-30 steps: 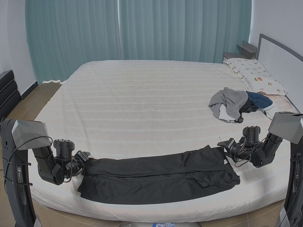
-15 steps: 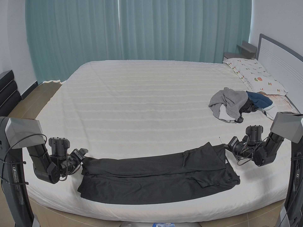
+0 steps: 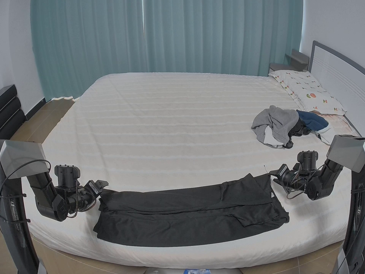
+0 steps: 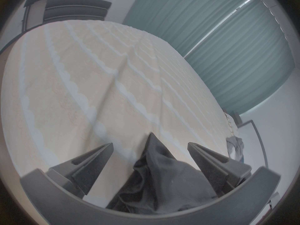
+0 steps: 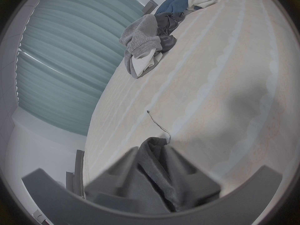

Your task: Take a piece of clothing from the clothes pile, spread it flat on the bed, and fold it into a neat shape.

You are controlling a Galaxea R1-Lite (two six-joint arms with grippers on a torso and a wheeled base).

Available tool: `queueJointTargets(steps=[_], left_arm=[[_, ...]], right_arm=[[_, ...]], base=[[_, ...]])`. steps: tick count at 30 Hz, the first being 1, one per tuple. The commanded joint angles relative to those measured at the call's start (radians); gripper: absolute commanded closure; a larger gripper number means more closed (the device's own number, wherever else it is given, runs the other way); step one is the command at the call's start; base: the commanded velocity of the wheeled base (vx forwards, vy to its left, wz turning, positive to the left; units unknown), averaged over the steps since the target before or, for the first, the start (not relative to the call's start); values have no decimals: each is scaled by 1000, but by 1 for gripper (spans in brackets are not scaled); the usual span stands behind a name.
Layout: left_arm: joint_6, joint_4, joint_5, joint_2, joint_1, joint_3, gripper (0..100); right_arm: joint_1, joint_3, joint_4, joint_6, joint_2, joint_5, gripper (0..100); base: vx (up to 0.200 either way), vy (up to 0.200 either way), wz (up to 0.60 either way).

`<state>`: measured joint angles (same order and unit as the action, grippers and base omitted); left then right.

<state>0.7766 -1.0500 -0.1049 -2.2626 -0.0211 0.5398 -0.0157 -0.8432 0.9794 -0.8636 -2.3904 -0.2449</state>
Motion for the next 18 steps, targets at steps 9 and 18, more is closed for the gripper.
queueJointTargets(steps=[9, 18], left_arm=[[-207, -8, -134, 1, -7, -41, 0], [-281, -16, -144, -41, 4, -46, 0]], right_arm=[[-4, 49, -2, -3, 28, -13, 0], [0, 61, -5, -2, 23, -27, 0]], base=[[0, 0, 0], [0, 0, 0]])
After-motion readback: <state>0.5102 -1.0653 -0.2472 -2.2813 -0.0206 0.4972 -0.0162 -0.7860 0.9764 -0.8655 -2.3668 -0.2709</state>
